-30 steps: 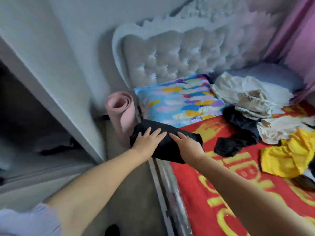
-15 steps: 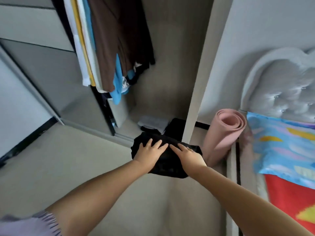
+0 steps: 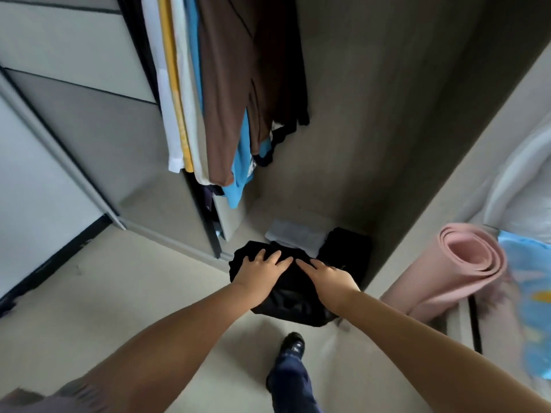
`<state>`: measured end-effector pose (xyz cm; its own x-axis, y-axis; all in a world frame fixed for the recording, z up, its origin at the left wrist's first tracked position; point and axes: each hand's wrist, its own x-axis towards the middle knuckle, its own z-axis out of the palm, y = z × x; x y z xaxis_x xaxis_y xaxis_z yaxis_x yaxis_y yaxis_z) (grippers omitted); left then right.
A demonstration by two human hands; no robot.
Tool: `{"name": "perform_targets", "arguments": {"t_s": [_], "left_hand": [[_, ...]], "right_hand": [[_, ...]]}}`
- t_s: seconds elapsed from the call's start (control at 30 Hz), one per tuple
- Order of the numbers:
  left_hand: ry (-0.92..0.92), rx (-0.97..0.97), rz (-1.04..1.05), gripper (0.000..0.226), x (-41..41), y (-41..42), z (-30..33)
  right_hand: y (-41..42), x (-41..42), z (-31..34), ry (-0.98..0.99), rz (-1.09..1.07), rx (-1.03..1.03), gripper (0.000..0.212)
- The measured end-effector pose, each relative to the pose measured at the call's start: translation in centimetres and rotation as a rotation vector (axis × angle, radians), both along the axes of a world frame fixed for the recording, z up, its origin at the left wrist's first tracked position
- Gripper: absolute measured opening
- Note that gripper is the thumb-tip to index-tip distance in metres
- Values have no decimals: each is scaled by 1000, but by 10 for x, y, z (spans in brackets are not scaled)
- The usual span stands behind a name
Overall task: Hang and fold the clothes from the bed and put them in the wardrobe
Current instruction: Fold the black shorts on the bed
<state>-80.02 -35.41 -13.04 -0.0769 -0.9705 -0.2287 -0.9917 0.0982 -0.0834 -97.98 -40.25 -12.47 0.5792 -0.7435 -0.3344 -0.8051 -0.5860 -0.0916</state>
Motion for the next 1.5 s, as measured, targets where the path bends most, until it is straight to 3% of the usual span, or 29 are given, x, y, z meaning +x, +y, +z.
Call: {"name": "perform_targets", "arguments": {"t_s": [0.47,0.73,0.97,1.13,1.3,1.5], "left_hand": [[-15,246,-37,76,84,-252,-104],[18,178,-190,55,92,-397,-224],[49,-17,-201,57,91,-518,-338],[52,-179,-238,74,100,-543,-471],[54,7,-260,81,99,-514,-592],[45,137,-218,105,111,-475,-633]], "right_hand": [[-237,84,-108,54,-33,99,77],[-361,86,-231,18,-163,41,58],[-464,95,-355,-29,-372,-222,70],[-481,103,-475,-33,-435,-280,90],[-441,107,-584,-15,-484,-12,96],[-407,114,-611,57,-418,145,97]]}}
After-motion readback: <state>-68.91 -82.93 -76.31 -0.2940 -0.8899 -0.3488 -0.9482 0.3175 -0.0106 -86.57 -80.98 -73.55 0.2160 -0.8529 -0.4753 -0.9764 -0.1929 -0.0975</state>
